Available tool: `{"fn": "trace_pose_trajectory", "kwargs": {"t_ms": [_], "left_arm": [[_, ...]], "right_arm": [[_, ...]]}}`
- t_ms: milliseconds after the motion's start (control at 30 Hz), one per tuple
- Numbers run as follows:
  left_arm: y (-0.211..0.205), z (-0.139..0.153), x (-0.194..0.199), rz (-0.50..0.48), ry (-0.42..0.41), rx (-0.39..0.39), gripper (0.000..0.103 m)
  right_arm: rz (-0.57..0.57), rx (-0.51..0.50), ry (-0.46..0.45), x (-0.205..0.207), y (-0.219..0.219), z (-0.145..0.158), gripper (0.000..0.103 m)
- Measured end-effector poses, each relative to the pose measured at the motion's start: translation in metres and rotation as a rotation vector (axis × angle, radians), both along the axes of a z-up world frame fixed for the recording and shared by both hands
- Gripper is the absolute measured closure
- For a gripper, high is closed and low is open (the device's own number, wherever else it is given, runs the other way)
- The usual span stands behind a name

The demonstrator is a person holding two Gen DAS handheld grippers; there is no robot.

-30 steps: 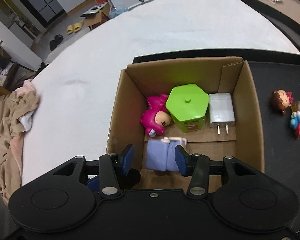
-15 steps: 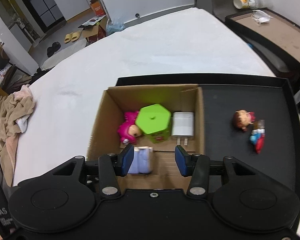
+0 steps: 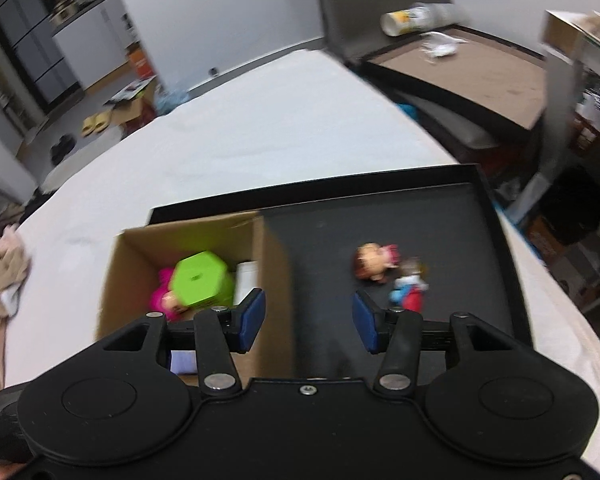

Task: Organize rigid objects
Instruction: 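Reach the right gripper to the small red and blue figures and grasp them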

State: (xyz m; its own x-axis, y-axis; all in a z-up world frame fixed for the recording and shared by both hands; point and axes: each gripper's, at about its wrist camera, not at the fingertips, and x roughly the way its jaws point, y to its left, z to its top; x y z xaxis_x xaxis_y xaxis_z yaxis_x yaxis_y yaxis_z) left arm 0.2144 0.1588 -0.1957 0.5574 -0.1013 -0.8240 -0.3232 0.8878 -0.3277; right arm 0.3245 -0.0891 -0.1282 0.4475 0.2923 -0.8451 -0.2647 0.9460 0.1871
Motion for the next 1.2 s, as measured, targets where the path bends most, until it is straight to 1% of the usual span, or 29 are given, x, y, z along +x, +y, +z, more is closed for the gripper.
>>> {"fn": "trace_pose_trajectory", "kwargs": {"t_ms": [67,300,500,733,933,1000,1033,1067,1100,1133,1200], "left_arm": [[0.0,-0.001,0.0,0.001,0.002,0.001,0.08],[0.001,-0.001,0.002,0.003,0.007,0.002,0.08],[0.002,-0.002,0.003,0.0,0.005,-0.002,0.08],[0.001,-0.003,0.005,0.0,0.009,0.005,0.08],[0.002,-0.004,0.007,0.002,0.013,0.002,0.079],[0.002,-0.005,0.007,0.003,0.014,-0.001,0.079],[0.002,-0.005,0.007,0.004,0.014,-0.002,0.079],[0.002,-0.005,0.007,0.004,0.014,-0.002,0.079],[0.002,-0.005,0.008,0.004,0.015,-0.001,0.079],[0.002,-0.005,0.008,0.004,0.016,0.0,0.079],[0.002,-0.005,0.008,0.004,0.017,0.003,0.079]], "right_arm": [[-0.019,-0.007,0.002,0.004,-0.008,-0.005,0.052],[-0.041,-0.056,0.015,0.016,-0.024,-0.031,0.051],[-0.033,-0.111,0.011,0.027,-0.019,-0.053,0.05],[-0.017,-0.206,-0.004,0.044,-0.011,-0.08,0.049],[-0.03,-0.245,0.013,0.053,-0.007,-0.101,0.049],[-0.032,-0.251,0.014,0.055,-0.006,-0.104,0.051],[-0.028,-0.258,0.014,0.056,-0.005,-0.106,0.055],[-0.027,-0.268,0.017,0.055,-0.004,-0.107,0.064],[-0.032,-0.278,0.019,0.055,-0.004,-0.107,0.07],[-0.042,-0.276,0.024,0.055,-0.006,-0.107,0.07],[-0.065,-0.242,0.053,0.055,-0.01,-0.105,0.07]]}}
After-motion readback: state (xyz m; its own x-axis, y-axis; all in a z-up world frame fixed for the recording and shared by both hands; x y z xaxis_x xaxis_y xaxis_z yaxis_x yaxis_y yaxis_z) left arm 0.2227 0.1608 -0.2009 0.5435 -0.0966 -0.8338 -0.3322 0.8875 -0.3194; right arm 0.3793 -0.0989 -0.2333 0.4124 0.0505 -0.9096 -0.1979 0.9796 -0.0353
